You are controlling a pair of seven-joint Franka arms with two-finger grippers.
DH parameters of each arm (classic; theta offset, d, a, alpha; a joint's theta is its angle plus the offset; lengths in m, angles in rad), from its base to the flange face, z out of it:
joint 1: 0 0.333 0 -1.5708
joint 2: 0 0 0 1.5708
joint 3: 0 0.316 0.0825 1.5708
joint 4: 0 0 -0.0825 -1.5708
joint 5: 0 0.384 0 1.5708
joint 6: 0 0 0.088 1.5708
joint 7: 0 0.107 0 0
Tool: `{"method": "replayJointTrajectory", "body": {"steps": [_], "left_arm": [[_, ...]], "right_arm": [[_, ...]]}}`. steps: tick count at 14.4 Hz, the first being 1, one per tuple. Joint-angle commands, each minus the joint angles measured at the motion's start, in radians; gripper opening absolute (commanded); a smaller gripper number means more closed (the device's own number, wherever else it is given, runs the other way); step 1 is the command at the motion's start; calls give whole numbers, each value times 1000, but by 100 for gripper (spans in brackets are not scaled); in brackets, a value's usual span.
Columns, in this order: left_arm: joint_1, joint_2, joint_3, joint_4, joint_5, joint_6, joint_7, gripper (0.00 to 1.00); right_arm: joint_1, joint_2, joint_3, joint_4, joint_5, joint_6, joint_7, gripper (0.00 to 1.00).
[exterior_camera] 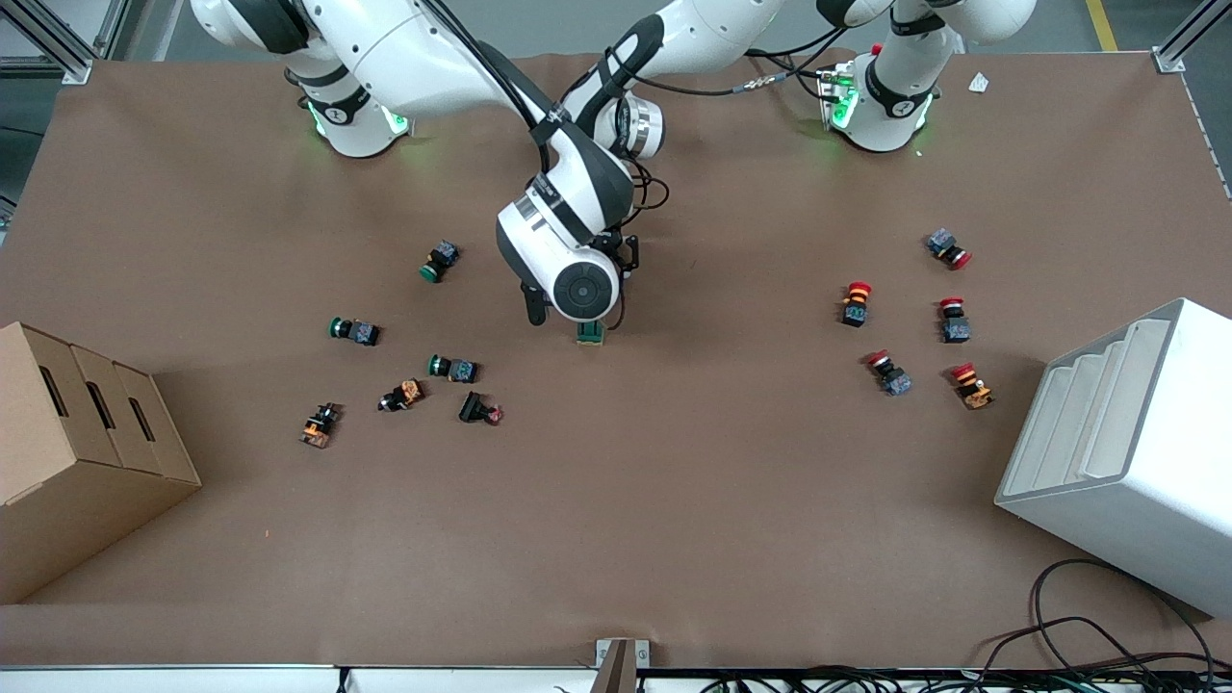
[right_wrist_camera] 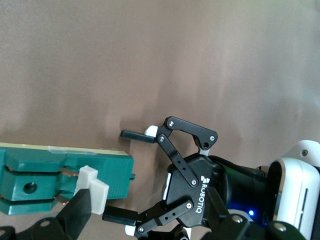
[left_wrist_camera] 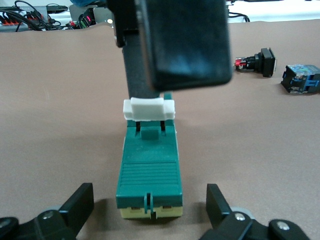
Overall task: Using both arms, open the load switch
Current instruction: 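Push the white lever down with the right gripper while the left gripper steadies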
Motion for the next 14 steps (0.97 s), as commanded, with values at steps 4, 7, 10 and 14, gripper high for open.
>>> {"method": "replayJointTrajectory", "body": {"steps": [4, 7, 10, 14], "left_arm": [[-8, 31, 3, -5, 8, 4, -17, 99], [-8, 31, 3, -4, 8, 4, -17, 99], [-8, 31, 3, -4, 8, 4, -17, 99], [-8, 31, 3, -4, 8, 4, -17, 99]], "right_arm": [[19, 26, -1, -13, 0, 20, 14, 100], [19, 33, -1, -13, -3, 20, 14, 100], [7, 26, -4, -7, -9, 11, 5, 100], [-74, -23, -10, 1, -136, -7, -235, 100]]}}
